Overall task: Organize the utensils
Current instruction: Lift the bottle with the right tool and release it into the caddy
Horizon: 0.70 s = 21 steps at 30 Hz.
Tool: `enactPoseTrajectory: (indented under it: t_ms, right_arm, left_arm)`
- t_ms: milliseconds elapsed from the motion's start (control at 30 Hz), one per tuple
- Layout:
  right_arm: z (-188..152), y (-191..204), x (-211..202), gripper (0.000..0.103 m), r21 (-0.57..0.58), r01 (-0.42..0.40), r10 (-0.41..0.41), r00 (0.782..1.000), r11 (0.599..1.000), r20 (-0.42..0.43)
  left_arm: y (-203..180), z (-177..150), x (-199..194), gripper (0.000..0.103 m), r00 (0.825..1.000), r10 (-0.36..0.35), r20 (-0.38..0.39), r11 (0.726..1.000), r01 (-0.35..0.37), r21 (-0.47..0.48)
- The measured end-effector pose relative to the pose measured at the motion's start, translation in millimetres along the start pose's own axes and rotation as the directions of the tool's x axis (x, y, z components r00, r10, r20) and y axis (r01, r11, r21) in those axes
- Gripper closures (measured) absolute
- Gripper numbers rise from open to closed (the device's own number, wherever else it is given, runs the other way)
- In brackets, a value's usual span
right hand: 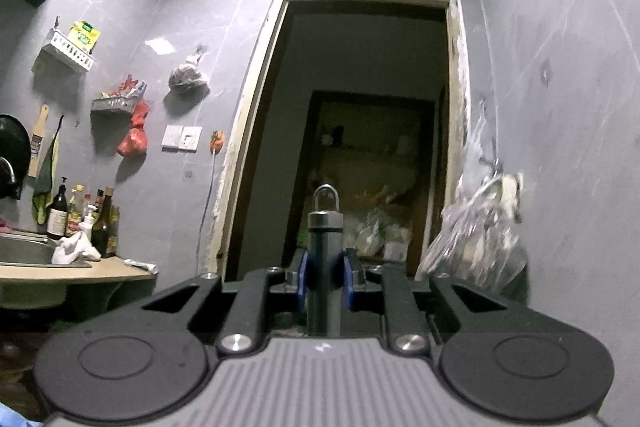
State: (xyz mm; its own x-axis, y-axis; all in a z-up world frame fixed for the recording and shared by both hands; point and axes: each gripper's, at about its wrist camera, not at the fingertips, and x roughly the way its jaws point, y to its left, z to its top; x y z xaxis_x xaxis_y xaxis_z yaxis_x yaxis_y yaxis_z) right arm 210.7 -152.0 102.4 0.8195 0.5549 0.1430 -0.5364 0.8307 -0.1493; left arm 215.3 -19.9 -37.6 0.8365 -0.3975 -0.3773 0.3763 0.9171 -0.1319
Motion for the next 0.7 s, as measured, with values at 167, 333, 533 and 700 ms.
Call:
enactPoseTrajectory:
  t_ms: [167,333,533,700]
  right_arm:
    - [-19,-8,15,0.083,0.055,-0.023,0.028,0.996,0.998,-0.087]
    - [-35,-10,17,0.083,0.073,-0.033,0.044,0.988,0.997,-0.147]
    - [-49,-9,14,0.083,0.079,-0.039,0.055,0.976,0.996,-0.21]
    - [-60,-8,15,0.083,0.076,-0.051,0.07,0.96,0.996,-0.272]
  left_arm:
    - [0,0,0,0.021,1.0,0.0,0.0,1.0,0.0,0.0]
    - [-1,0,0,0.021,1.0,-0.002,-0.002,1.0,0.002,0.0]
    - [-1,0,0,0.02,1.0,-0.005,-0.003,1.0,0.005,0.002]
    - [0,1,1,0.02,1.0,-0.006,-0.004,1.0,0.006,0.002]
